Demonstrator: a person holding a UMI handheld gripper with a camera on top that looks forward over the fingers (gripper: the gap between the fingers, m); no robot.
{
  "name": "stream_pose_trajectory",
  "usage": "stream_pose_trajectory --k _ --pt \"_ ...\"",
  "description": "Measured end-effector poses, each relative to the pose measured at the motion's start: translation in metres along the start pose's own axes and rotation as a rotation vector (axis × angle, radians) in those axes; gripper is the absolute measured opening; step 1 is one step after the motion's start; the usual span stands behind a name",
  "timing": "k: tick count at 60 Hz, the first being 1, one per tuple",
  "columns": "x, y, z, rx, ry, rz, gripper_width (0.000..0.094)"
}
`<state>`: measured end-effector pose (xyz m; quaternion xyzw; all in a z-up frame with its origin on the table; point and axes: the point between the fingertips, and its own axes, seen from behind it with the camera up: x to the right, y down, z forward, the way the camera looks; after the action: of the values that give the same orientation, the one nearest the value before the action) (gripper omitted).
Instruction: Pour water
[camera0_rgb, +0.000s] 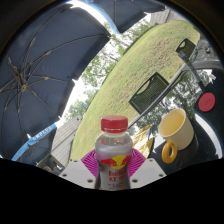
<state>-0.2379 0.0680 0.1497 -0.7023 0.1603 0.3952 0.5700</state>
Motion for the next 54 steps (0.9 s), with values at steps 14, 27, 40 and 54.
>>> stream_pose_trajectory --k 14,27,40,54 --pt "0.024 -0.047 0.035 0.053 -0.116 0.701 0.034" --pt "0.023 -0.066 0.041 0.056 -0.237 1.136 0.0347" --pt "0.007 -0.076 0.031 0.032 -0.268 1.106 0.0345" --pt "-0.073 -0.139 -0.028 0.185 -0.341 0.327 0.0345"
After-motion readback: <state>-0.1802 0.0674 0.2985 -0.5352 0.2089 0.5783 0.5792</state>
